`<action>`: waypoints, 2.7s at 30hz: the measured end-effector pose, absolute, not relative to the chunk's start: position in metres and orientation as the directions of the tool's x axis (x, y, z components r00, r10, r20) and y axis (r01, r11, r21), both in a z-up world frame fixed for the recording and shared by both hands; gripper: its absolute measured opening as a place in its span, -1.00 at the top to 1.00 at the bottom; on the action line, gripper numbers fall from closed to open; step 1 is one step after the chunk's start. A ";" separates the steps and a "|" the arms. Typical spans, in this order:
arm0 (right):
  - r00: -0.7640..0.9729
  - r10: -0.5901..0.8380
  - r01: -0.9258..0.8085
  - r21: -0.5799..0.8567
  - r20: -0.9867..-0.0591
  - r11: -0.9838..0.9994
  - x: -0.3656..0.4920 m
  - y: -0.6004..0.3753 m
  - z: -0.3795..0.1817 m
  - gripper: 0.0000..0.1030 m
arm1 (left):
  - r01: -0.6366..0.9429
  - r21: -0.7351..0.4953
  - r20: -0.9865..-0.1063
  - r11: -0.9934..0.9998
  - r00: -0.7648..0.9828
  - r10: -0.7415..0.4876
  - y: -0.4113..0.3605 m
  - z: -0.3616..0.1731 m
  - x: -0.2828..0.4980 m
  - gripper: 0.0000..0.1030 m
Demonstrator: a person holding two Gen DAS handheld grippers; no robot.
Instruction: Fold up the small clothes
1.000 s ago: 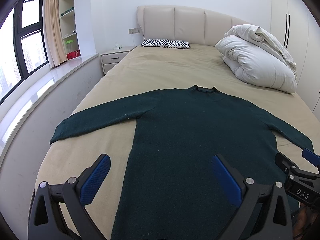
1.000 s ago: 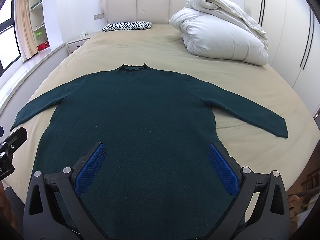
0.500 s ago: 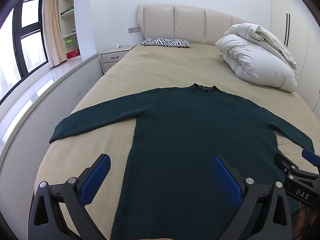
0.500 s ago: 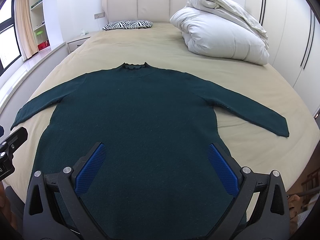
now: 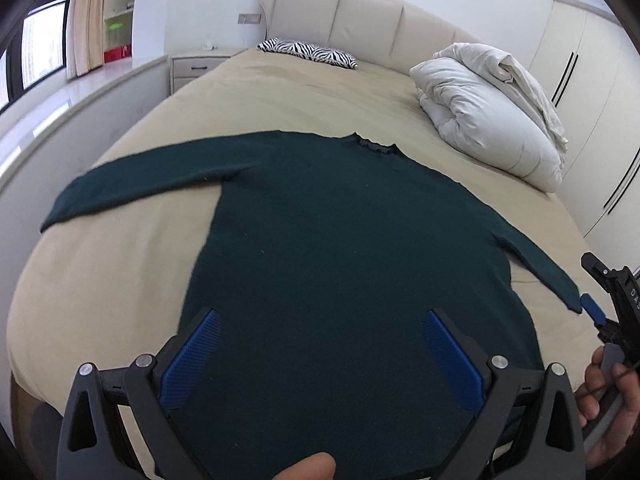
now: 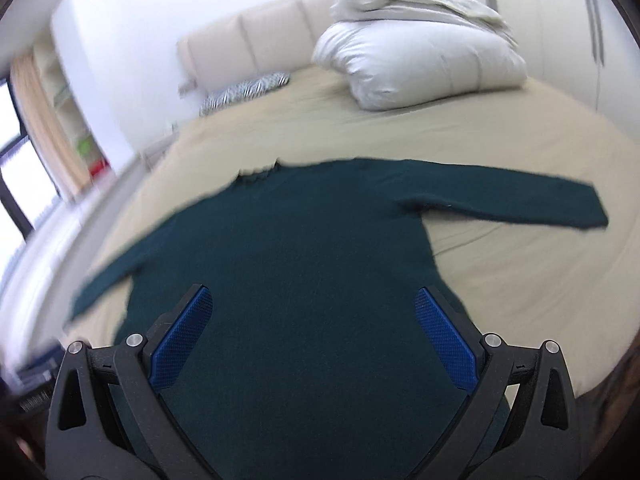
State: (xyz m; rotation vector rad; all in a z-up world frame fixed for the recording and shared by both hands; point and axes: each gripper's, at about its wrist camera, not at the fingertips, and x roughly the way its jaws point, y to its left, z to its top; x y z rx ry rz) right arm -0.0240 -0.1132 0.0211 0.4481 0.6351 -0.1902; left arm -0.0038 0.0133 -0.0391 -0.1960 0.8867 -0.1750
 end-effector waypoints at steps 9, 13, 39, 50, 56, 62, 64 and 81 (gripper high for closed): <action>0.799 -0.156 0.587 0.699 -0.580 0.409 -0.090 -0.365 -0.063 -0.57 | 0.129 -0.294 -0.790 0.947 0.525 -0.317 -0.023 -0.057 0.010 -1.00; 0.782 -0.167 0.622 0.734 -0.601 0.270 -0.100 -0.436 -0.100 -0.56 | 0.151 -0.321 -0.768 0.935 0.536 -0.350 -0.037 -0.059 0.021 -1.00; 0.837 -0.033 0.354 0.496 -0.546 0.793 0.126 -0.353 0.013 0.87 | 0.033 -0.531 -0.687 0.847 0.568 -0.453 0.039 -0.079 0.115 -0.89; 0.701 0.301 0.063 0.477 -0.646 0.877 0.270 -0.113 -0.064 0.70 | 0.006 -0.568 -0.675 0.823 0.570 -0.469 0.071 -0.090 0.161 -0.86; 0.698 0.373 0.020 0.536 -0.612 0.844 0.221 -0.101 -0.091 -0.33 | 0.037 -0.558 -0.699 0.829 0.518 -0.493 0.032 -0.103 0.196 -0.86; 0.717 0.359 0.073 0.576 -0.598 0.814 0.164 -0.155 -0.090 -0.34 | 0.031 -0.479 -0.764 0.877 0.478 -0.434 -0.013 -0.115 0.245 -0.78; 0.733 0.354 0.116 0.620 -0.581 0.776 0.147 -0.179 -0.097 -0.34 | 0.029 -0.429 -0.795 0.903 0.463 -0.393 -0.026 -0.118 0.257 -0.61; 0.815 0.358 0.319 0.869 -0.455 0.379 0.139 -0.303 -0.140 -0.33 | 0.095 -0.365 -0.744 0.926 0.569 -0.351 -0.032 -0.087 0.278 0.84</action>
